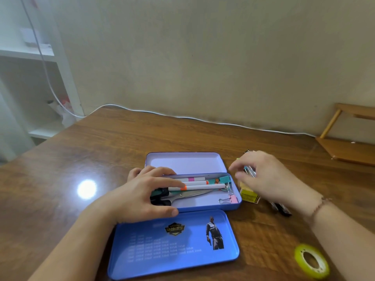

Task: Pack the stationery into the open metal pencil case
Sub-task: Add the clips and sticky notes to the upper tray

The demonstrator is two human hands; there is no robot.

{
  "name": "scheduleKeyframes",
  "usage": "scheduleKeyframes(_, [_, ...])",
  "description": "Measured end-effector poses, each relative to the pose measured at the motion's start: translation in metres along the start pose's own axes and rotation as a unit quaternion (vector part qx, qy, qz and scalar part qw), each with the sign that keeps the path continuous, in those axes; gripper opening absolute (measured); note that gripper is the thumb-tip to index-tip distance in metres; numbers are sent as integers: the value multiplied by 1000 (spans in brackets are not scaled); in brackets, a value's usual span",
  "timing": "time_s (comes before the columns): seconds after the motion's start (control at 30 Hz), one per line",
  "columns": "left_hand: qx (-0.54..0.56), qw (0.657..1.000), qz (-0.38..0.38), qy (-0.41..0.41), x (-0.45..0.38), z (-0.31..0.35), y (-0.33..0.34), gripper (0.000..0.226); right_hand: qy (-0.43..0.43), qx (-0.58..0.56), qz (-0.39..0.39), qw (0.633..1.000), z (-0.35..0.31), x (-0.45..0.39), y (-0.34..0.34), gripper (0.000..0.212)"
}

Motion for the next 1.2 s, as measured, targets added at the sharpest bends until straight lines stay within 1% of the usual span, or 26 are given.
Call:
scheduleKeyframes(0.03, [-1, 1000, 1, 1, 0, 0, 0, 60, 33, 13, 8, 999, 9, -8, 0, 20])
scheduleKeyframes(0.1, [-4, 1000, 4, 1, 0, 0, 0, 62, 70, 82, -33, 994, 24, -22, 5, 25])
scheduleKeyframes(0.17, [-5, 1000, 5, -2, 0, 0, 0, 62, 68, 124, -86, 986, 31, -30, 12, 32])
scheduleKeyframes(0.23, [-5, 1000, 4, -2, 1, 0, -1, 61, 49, 150, -118, 980, 31, -33, 17, 34])
scheduleKeyframes(0.3, [0, 1000, 3, -2, 1, 1, -1, 60, 33, 180, -128, 975, 30, -34, 19, 34])
scheduleKeyframes(0.4, [1, 1000, 1, -1, 1, 1, -1, 60, 25, 196, -101, 975, 26, -35, 21, 30])
scheduleKeyframes(0.57, [2, 1000, 5, 4, 1, 0, -1, 56, 40, 117, -60, 990, 31, -30, 14, 16])
scheduleKeyframes(0.67, [-4, 1000, 3, 3, 0, -1, 0, 58, 49, 56, 3, 997, 30, -25, -6, 16])
scheduleKeyframes(0.73, [-3, 1000, 2, 1, 0, -1, 0, 58, 30, -11, 36, 999, 21, -21, -16, 15])
scheduleKeyframes(0.83, [-2, 1000, 1, 0, 0, -2, -1, 58, -14, -92, 10, 996, 0, -14, -17, 21])
scheduleKeyframes(0.93, [-2, 1000, 3, 2, 0, -1, -1, 58, -22, -131, -15, 991, -8, -13, -10, 24])
scheduleKeyframes(1.03, [-3, 1000, 4, 1, 0, -1, 0, 58, -15, -101, -38, 994, -10, -14, -2, 24])
scheduleKeyframes(1.13, [-4, 1000, 4, 0, 0, -2, 0, 58, -32, -73, -39, 996, -14, -12, 4, 25])
scheduleKeyframes(1.2, [-8, 1000, 3, 2, -1, -2, 0, 59, -41, -57, -52, 996, -17, -9, 6, 21])
Point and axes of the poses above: each hand's wrist, its own x-axis away from the middle knuckle, its own y-axis out of the palm, z = x × y, the point moved 2 cm from there along -x, towards the middle knuckle, and after that the axes turned 14 degrees about x, right-handed, at the moved point
